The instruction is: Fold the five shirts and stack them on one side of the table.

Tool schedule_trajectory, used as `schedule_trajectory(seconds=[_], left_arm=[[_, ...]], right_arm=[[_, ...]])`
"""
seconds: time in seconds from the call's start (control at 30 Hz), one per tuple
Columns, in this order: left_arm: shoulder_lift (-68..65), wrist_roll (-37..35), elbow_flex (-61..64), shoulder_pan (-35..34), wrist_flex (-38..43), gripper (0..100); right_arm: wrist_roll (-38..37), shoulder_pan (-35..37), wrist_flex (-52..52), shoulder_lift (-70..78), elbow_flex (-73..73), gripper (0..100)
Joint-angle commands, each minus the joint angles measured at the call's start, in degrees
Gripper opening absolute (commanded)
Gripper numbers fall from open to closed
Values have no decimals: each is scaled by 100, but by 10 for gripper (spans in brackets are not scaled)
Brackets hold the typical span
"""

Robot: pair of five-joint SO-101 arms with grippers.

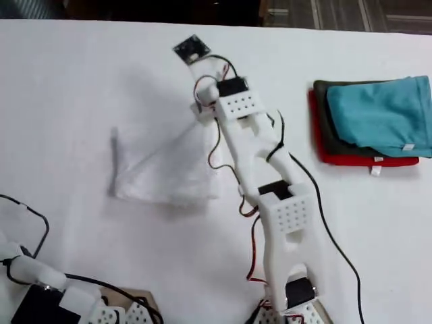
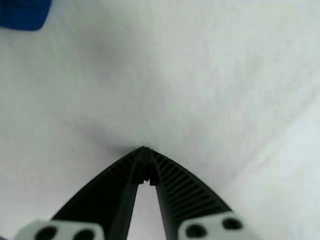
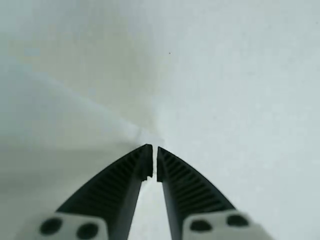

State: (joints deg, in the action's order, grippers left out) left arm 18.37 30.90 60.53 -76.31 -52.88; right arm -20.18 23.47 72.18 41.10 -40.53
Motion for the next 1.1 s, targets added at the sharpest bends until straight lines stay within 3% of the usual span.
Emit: schedule_trajectory(seconds=[0.0,0.23,0.43,0.73,1.07], left_arm=[[35,-53,13,-26,88,28],[35,-53,13,-26,88,28],[35,-53,13,-35,97,28],[35,-53,13,-35,97,28],[35,-53,13,-26,97,28]], right_arm=[[-9,48,1121,-198,-923,21],[-18,453,2949,-444,-1477,21],[-18,919,2905,-1675,510,21],[18,1103,101,-3134,4765,22],[-18,1077,-110,-4268,5864,22]])
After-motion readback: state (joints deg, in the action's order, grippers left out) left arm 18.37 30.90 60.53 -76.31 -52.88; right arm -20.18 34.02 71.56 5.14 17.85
